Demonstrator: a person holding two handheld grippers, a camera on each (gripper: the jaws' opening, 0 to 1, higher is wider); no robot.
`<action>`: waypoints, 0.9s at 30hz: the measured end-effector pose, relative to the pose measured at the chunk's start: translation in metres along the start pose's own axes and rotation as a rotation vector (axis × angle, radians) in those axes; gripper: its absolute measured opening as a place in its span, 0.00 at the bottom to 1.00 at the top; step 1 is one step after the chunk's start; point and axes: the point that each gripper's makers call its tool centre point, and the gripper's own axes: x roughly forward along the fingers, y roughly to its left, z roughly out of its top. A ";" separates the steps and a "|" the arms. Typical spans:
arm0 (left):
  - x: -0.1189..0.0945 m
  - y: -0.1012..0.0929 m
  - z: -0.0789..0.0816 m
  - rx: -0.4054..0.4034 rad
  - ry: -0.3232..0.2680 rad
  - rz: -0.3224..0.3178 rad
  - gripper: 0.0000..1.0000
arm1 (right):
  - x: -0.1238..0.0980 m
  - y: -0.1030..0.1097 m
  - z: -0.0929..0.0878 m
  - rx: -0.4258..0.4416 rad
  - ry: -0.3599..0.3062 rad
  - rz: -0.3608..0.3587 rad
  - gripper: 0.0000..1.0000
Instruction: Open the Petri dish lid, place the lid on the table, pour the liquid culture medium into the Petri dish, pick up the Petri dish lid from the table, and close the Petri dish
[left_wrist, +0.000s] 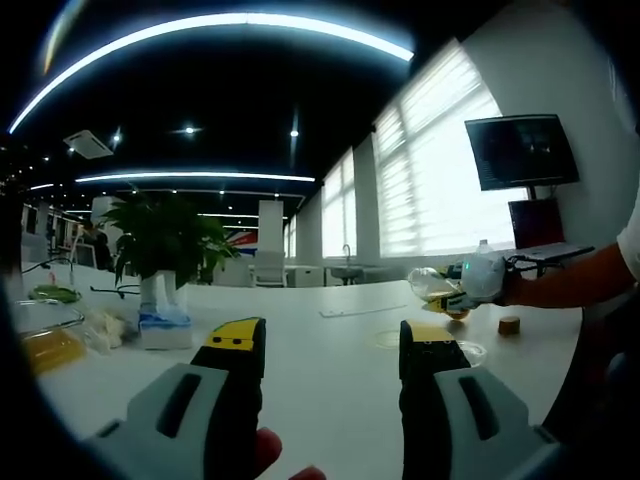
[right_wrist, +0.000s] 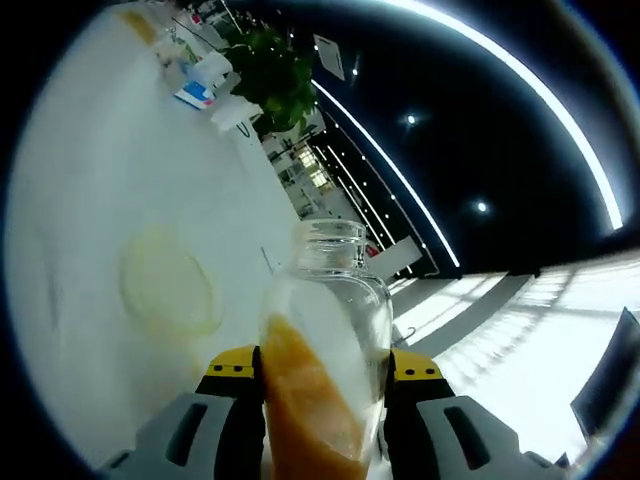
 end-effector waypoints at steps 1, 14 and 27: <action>0.000 0.000 0.000 -0.001 -0.001 0.001 0.45 | 0.000 0.000 0.000 -0.003 -0.001 0.001 0.42; 0.002 0.000 0.000 -0.008 -0.004 0.001 0.45 | 0.004 0.009 -0.008 -0.093 0.019 0.026 0.42; -0.001 0.004 -0.001 -0.012 -0.006 0.010 0.45 | 0.008 0.023 -0.010 -0.199 0.028 0.055 0.42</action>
